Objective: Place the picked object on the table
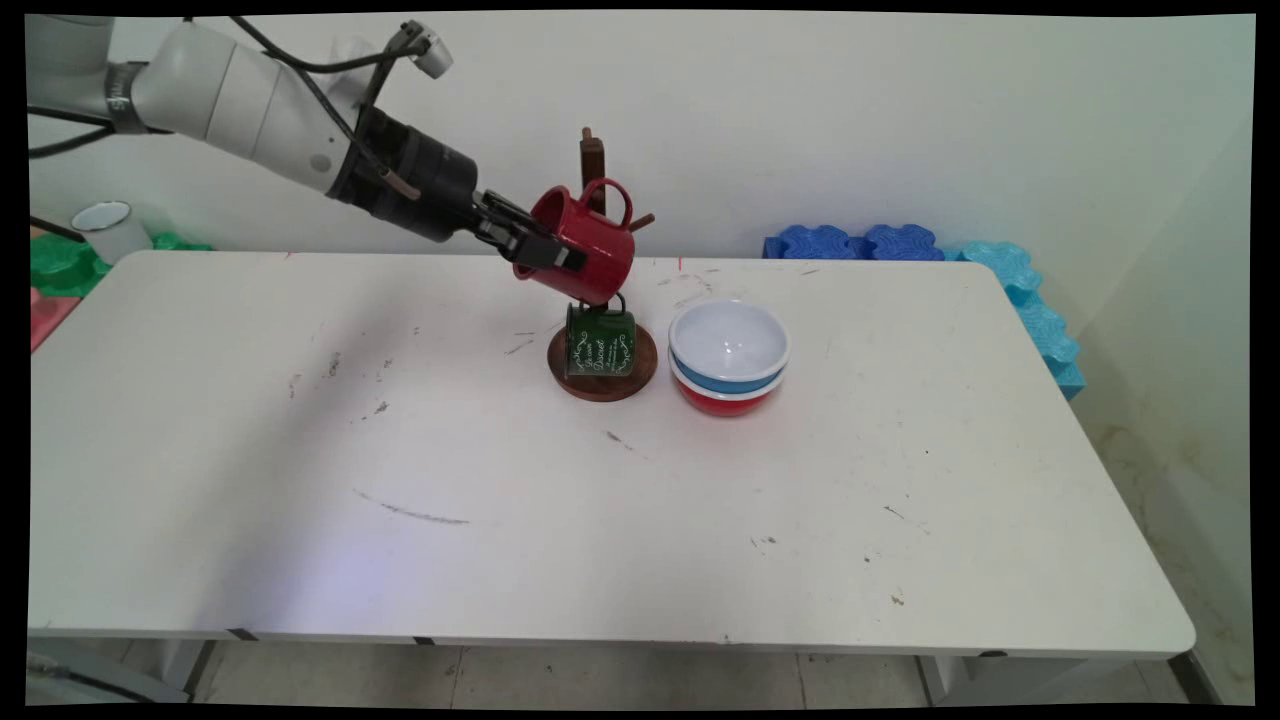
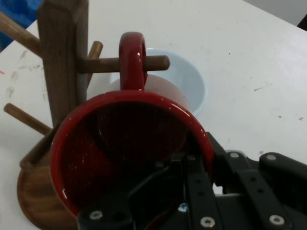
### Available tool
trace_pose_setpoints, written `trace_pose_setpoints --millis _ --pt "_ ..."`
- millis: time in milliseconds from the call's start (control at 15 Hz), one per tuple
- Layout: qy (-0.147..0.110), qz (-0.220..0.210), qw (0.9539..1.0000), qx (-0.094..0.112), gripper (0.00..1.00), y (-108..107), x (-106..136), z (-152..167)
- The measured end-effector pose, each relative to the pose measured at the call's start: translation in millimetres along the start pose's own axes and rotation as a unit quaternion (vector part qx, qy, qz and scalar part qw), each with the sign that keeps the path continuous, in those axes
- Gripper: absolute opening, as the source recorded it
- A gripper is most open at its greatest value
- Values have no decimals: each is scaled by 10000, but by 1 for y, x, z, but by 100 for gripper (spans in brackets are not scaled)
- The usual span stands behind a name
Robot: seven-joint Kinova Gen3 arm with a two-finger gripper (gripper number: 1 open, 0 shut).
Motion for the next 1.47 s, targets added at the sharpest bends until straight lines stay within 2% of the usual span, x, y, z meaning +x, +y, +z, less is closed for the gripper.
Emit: trace_pose_setpoints --millis 1000,1467 --pt "-26 85 9996 -274 0 26 -5 -16" --pt "-232 235 9991 -275 0 32 -19 -27"
